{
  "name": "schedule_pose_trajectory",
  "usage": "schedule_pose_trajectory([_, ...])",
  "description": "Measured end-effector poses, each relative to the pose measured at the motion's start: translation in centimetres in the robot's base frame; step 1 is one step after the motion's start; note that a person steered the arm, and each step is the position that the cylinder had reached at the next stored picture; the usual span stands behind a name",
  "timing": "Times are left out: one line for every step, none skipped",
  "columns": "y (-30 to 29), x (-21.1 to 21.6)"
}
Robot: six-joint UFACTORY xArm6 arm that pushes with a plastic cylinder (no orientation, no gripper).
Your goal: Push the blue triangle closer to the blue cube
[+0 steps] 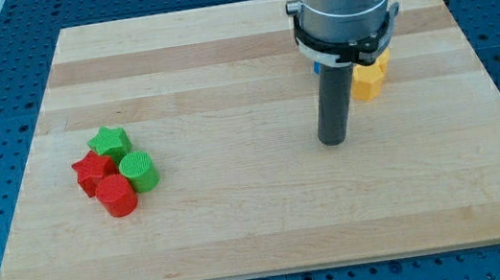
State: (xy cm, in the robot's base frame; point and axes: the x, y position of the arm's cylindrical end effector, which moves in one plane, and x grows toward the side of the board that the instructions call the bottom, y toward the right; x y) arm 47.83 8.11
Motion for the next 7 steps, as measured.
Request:
schedule_pose_trajectory([0.4,0.0])
schedule_pose_trajectory([0.5,0.0])
schedule_pose_trajectory([0.5,-0.2])
schedule_pose_trajectory([0.5,-0.4])
schedule_pose_trajectory([0.5,-0.4])
schedule_pose_trajectory([0.8,-1.3])
schedule_pose_trajectory([0.8,-2.2])
